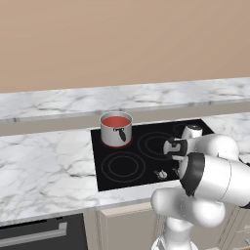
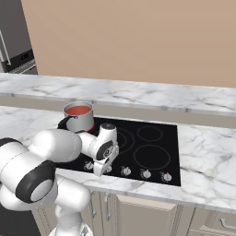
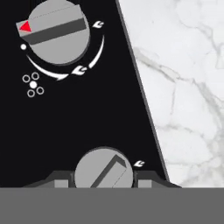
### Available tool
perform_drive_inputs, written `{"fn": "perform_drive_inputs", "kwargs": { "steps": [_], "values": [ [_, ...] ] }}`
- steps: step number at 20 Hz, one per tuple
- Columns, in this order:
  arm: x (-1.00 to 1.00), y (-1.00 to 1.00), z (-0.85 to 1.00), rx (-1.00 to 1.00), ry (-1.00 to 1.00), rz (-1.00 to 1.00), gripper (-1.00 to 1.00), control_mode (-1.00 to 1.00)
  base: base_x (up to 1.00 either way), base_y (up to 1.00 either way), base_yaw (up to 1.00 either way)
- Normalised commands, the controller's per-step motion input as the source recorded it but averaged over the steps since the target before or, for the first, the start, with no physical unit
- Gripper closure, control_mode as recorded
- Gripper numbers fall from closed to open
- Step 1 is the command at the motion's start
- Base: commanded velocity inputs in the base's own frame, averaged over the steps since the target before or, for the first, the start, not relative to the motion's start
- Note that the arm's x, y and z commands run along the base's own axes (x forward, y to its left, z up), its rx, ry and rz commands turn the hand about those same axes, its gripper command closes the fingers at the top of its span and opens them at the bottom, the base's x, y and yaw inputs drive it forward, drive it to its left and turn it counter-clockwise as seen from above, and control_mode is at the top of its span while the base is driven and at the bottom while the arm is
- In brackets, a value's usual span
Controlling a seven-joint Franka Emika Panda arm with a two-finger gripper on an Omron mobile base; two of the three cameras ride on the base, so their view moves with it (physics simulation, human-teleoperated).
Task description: Wait until the marinara sauce is simmered to a deep red color and then turn off the stove.
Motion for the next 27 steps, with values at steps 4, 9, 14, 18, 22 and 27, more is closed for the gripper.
{"fn": "perform_drive_inputs", "kwargs": {
  "steps": [4,9,14,18,22,27],
  "values": [
    [0.0,0.0,0.0,0.0,0.05,-0.26,1.0,-1.0,0.0,0.0,0.0],
    [-0.01,0.0,0.0,0.0,0.05,-0.26,1.0,-1.0,0.0,0.0,0.0],
    [-0.02,0.0,0.0,0.0,0.05,-0.26,1.0,-1.0,0.0,0.0,0.0],
    [-0.05,0.0,0.0,0.0,0.04,-0.27,1.0,-1.0,0.0,0.0,0.0],
    [-0.05,0.0,0.0,0.0,0.04,-0.27,1.0,-1.0,0.0,0.0,0.0],
    [-0.06,0.0,0.0,0.0,0.03,-0.27,1.0,-1.0,0.0,0.0,0.0]
  ]
}}
